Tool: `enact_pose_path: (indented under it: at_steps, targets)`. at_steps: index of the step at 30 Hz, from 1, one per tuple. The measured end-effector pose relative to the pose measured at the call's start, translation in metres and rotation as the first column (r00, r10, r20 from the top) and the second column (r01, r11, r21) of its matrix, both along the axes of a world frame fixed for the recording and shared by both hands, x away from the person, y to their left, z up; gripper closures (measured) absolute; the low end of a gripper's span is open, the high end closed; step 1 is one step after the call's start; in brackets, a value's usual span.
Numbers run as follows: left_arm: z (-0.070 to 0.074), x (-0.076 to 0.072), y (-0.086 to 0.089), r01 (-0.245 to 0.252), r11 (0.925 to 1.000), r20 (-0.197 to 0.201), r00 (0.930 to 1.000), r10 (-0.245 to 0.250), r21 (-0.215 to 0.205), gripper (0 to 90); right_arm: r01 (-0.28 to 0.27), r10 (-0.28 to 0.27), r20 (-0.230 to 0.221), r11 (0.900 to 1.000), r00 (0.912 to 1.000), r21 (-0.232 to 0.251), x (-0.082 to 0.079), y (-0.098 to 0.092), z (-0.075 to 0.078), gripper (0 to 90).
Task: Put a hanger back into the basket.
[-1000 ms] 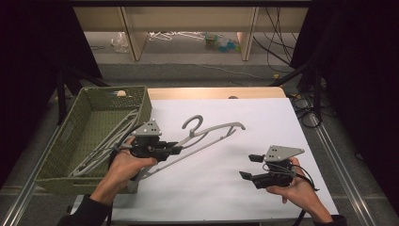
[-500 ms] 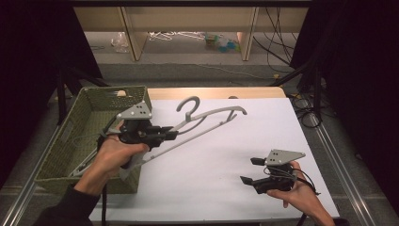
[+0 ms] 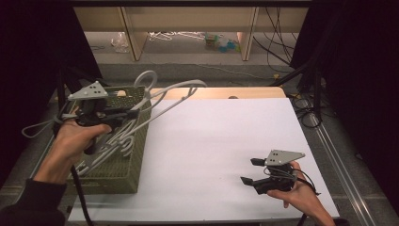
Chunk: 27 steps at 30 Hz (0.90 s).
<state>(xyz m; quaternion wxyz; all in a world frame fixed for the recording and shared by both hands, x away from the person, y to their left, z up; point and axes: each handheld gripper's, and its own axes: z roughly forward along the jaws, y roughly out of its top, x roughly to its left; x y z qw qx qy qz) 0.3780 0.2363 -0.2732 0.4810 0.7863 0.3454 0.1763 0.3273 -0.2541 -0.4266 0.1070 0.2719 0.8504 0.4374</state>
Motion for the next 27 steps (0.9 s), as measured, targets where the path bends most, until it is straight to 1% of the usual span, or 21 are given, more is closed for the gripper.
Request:
enact_pose_path:
  at_steps: [2,5,9,10,12,13,14,16,18,20,23,27]
  targets:
    - [-0.004,0.001,0.013,-0.034,0.9992,-0.007,0.9994,0.035,0.021,79.0,0.003,-0.003,-0.001,1.0,1.0,0.001,0.0,0.0,0.0,25.2]
    - [-0.007,0.001,0.029,-0.067,0.9972,-0.009,0.9977,0.067,0.033,79.0,-0.004,0.004,0.002,1.0,1.0,-0.005,0.0,0.001,-0.001,25.2]
    - [-0.009,0.001,0.051,-0.105,0.9941,0.006,0.9945,0.105,0.027,79.0,-0.009,0.009,-0.006,1.0,0.9999,-0.007,0.0,0.002,-0.002,25.1]
    - [-0.011,0.001,0.057,-0.113,0.9933,0.004,0.9935,0.113,0.02,79.0,-0.009,0.009,-0.006,1.0,0.9999,-0.005,0.0,0.002,-0.001,25.1]
    - [-0.015,0.002,0.069,-0.142,0.9898,0.0,0.9899,0.142,0.013,79.0,-0.008,0.008,-0.005,1.0,1.0,-0.004,0.0,0.002,-0.001,25.1]
    - [-0.017,0.003,0.074,-0.156,0.9876,0.001,0.9877,0.156,0.016,79.0,-0.008,0.008,-0.007,1.0,0.9999,-0.005,0.0,0.002,-0.002,25.1]
    - [-0.019,0.004,0.078,-0.161,0.9868,0.002,0.987,0.161,0.018,79.0,-0.009,0.009,-0.01,1.0,0.9999,-0.005,0.0,0.002,-0.002,25.1]
    - [-0.024,0.005,0.088,-0.182,0.9832,-0.001,0.9833,0.182,0.012,79.0,-0.01,0.01,-0.006,1.0,0.9999,-0.006,0.0,0.002,-0.002,25.0]
    - [-0.027,0.006,0.096,-0.197,0.9803,0.001,0.9804,0.197,0.012,79.0,-0.008,0.008,-0.005,1.0,1.0,-0.006,0.001,0.002,-0.003,24.8]
    - [-0.029,0.006,0.103,-0.205,0.9787,0.01,0.9787,0.205,0.003,79.0,-0.009,0.009,-0.006,1.0,0.9999,-0.007,0.001,0.002,-0.003,24.5]
    - [-0.032,0.006,0.111,-0.213,0.9767,0.03,0.9767,0.213,0.024,79.0,-0.012,0.012,-0.008,1.0,0.9999,-0.009,0.001,0.002,-0.004,24.1]
    - [-0.038,0.008,0.121,-0.232,0.9718,0.031,0.9725,0.231,0.042,79.0,-0.018,0.018,-0.006,1.0,0.9998,-0.007,0.001,0.003,-0.004,23.7]
